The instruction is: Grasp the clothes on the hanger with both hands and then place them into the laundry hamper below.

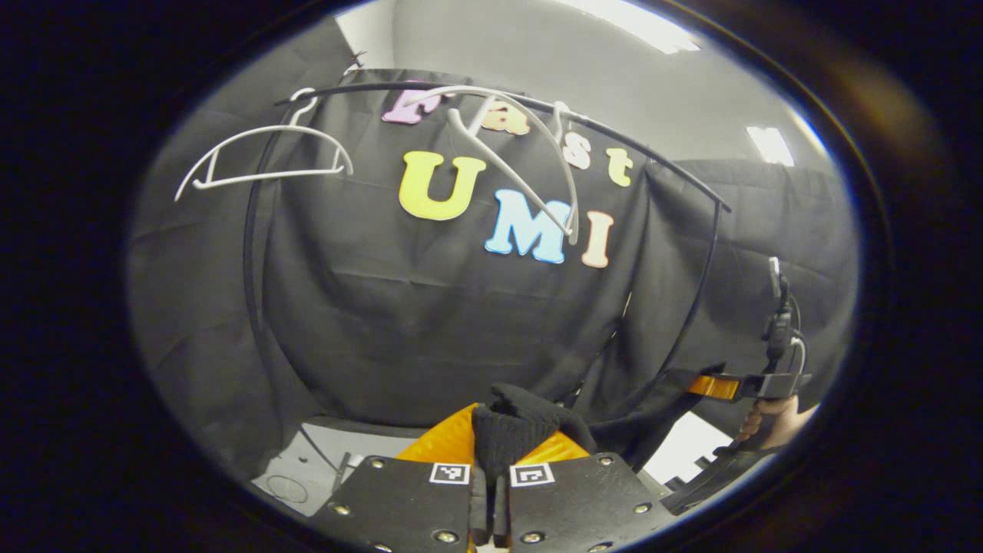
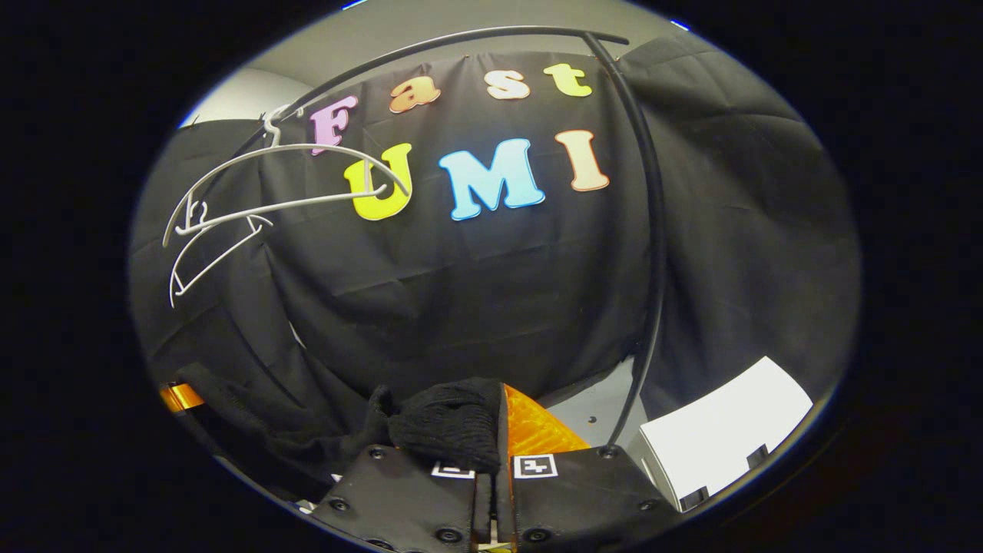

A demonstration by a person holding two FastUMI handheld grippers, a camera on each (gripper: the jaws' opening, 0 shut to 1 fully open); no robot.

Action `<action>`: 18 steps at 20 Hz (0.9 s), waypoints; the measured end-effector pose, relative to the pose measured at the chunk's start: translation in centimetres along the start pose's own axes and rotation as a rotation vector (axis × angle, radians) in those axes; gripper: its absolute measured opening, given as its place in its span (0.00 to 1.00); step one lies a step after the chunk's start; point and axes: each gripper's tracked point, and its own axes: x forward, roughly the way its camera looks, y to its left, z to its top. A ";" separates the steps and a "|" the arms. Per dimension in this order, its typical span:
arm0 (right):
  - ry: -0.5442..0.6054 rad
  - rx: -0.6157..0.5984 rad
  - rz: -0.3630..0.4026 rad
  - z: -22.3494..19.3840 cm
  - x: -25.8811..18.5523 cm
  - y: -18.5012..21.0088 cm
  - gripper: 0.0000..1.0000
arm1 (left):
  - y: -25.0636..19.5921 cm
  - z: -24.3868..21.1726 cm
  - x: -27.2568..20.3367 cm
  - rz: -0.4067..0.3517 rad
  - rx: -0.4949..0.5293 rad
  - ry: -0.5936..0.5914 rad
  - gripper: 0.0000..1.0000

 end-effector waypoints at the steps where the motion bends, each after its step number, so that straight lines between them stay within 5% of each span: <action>1: 0.019 -0.005 0.016 -0.6 0.0 0.5 0.07 | -0.3 -0.4 0.0 0.008 0.021 0.012 0.05; 8: 0.078 -0.045 0.071 -2.9 0.5 2.4 0.07 | -0.6 -1.7 0.9 0.041 0.106 0.057 0.03; 15: 0.150 -0.044 0.043 -4.9 1.7 3.0 0.12 | -0.5 -4.3 2.2 0.035 0.124 0.127 0.03; 18: 0.181 -0.046 0.038 -5.7 2.0 3.0 0.12 | 0.0 -5.0 2.7 0.046 0.123 0.152 0.12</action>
